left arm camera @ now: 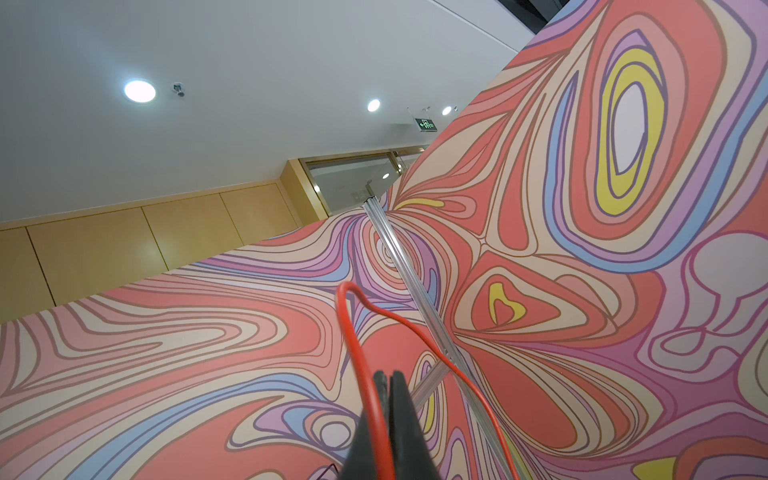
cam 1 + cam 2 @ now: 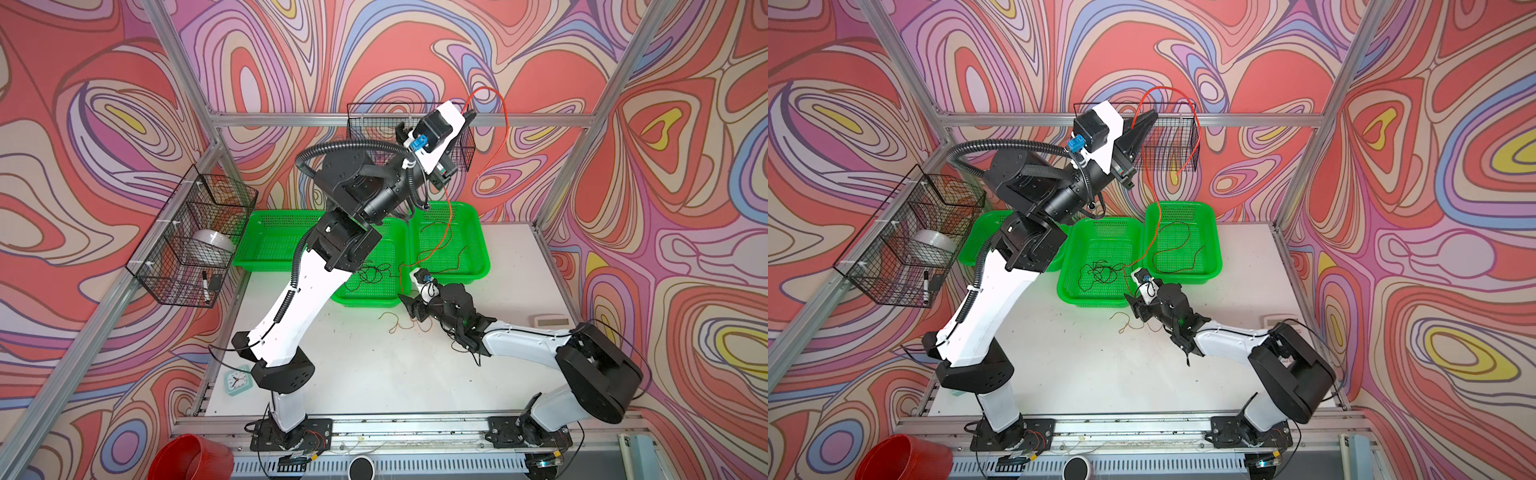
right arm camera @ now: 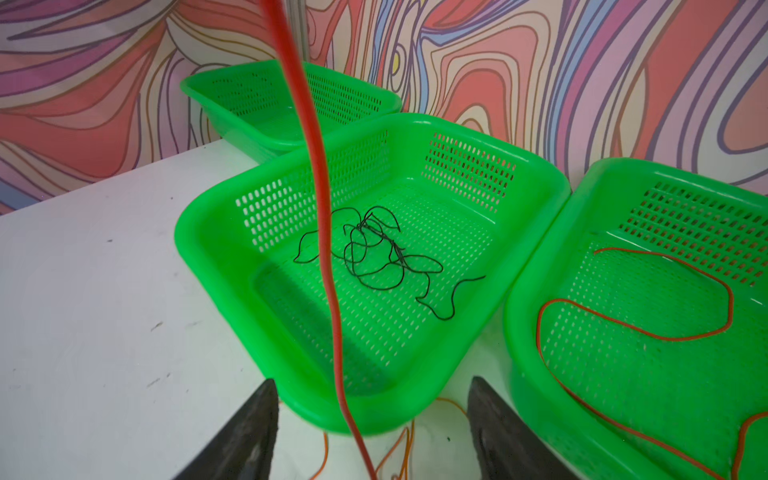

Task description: Untangle the cables

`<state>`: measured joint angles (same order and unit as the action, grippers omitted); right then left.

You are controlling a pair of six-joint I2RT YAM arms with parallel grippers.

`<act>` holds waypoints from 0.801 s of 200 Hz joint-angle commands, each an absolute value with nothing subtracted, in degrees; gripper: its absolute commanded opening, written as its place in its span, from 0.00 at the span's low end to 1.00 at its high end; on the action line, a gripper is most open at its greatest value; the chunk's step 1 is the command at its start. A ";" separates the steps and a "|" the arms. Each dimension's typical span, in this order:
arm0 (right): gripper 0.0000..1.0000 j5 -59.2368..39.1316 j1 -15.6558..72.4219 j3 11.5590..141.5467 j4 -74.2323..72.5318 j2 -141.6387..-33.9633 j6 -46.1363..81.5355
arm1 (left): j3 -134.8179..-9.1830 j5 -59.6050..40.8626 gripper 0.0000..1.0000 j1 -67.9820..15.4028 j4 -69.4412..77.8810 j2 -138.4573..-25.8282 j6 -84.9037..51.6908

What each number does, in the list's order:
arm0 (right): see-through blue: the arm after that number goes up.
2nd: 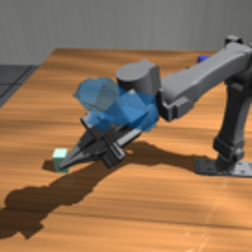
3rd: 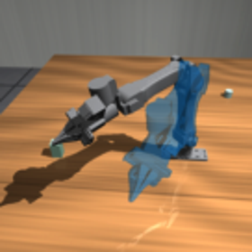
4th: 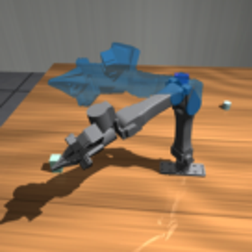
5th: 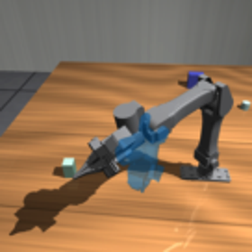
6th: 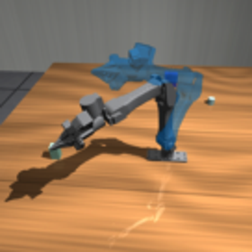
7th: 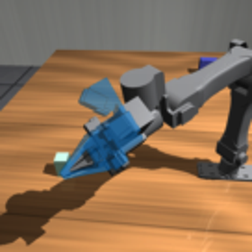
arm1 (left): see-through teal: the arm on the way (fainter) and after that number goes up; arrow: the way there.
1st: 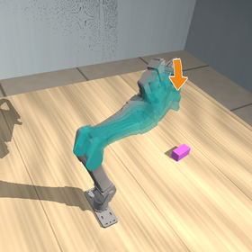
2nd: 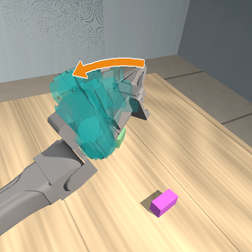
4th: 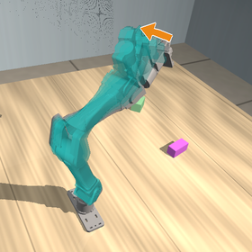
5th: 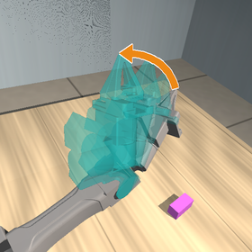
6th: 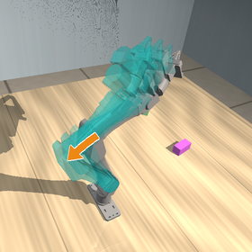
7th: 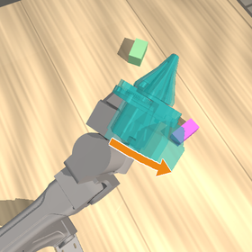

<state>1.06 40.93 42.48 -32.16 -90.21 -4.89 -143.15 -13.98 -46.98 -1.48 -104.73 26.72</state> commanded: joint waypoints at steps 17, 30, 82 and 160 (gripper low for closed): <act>0.44 -6.54 40.96 49.30 -36.41 -97.25 -9.16 | -142.96 -14.34 0.00 -47.09 -0.34 -103.01 26.35; 0.11 -10.83 40.96 50.51 -38.96 -96.81 -7.30 | -142.54 -13.51 0.00 -47.07 -1.04 -102.77 27.26; 0.00 -26.85 36.08 52.00 -45.38 -90.11 12.53 | -130.10 -13.44 0.00 -44.03 -0.85 -97.58 25.16; 0.00 -47.41 30.32 52.82 -69.97 -94.68 38.37 | -115.19 -13.49 0.00 -41.84 -0.14 -92.75 20.81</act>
